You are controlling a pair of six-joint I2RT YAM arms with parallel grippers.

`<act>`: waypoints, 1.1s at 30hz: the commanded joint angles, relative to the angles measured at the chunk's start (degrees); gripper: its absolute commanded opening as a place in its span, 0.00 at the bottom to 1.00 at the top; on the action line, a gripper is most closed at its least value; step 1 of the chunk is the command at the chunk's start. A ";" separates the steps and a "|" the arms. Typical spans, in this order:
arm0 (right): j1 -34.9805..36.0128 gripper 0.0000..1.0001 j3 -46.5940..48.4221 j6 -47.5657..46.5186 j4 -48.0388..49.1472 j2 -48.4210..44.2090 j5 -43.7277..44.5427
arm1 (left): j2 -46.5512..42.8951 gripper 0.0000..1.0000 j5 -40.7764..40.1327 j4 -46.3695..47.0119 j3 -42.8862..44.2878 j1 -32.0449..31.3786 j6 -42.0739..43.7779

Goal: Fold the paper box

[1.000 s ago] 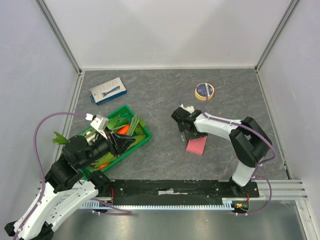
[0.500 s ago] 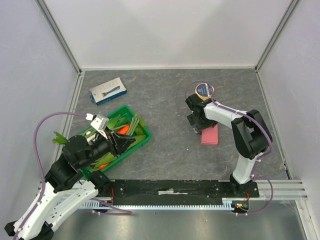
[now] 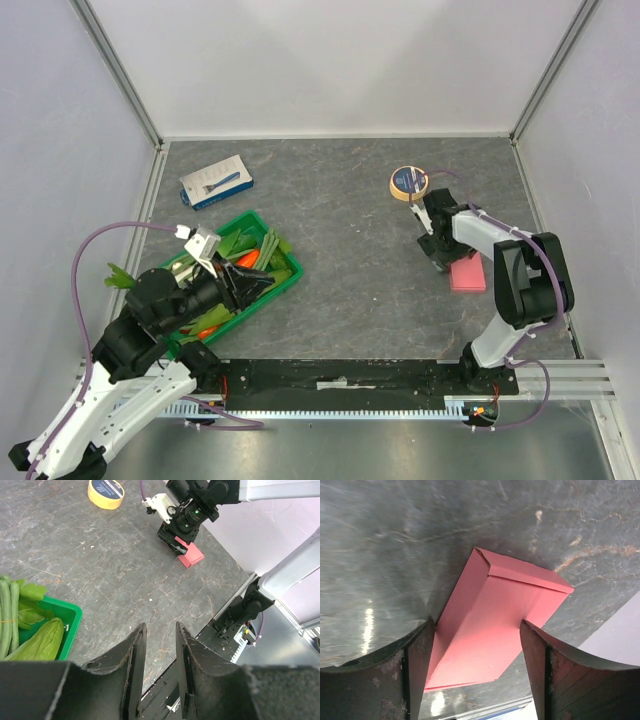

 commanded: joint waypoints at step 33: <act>-26.92 0.60 3.59 -18.96 11.69 7.93 -1.77 | 2.30 0.37 5.67 5.25 -0.43 -2.28 2.54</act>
